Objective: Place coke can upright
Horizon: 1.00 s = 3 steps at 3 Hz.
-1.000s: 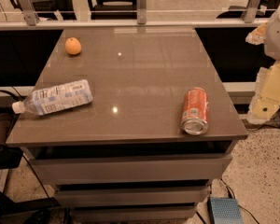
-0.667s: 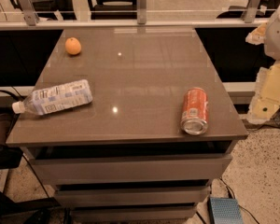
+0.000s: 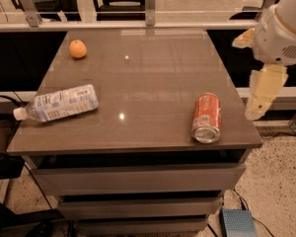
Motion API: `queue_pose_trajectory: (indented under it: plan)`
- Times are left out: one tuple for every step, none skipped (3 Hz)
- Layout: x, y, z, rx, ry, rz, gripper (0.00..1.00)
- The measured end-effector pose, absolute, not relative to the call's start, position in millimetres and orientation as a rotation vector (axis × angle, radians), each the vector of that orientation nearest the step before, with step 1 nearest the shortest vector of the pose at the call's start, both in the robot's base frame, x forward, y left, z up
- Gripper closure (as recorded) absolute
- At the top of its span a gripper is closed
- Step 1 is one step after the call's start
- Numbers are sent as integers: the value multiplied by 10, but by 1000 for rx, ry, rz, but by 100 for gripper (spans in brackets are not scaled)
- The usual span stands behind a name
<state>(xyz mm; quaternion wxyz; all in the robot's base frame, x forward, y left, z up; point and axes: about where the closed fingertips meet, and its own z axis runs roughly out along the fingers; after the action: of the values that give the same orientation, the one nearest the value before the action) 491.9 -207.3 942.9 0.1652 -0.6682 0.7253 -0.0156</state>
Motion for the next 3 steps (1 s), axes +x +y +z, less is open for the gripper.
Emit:
queue_pose_trajectory:
  plan:
    - [5171, -2030, 9196, -2075, 1894, 29, 0]
    - [5210, -1959, 9043, -2261, 1678, 139, 0]
    - [5162, -1879, 8945, -2407, 1453, 251, 0]
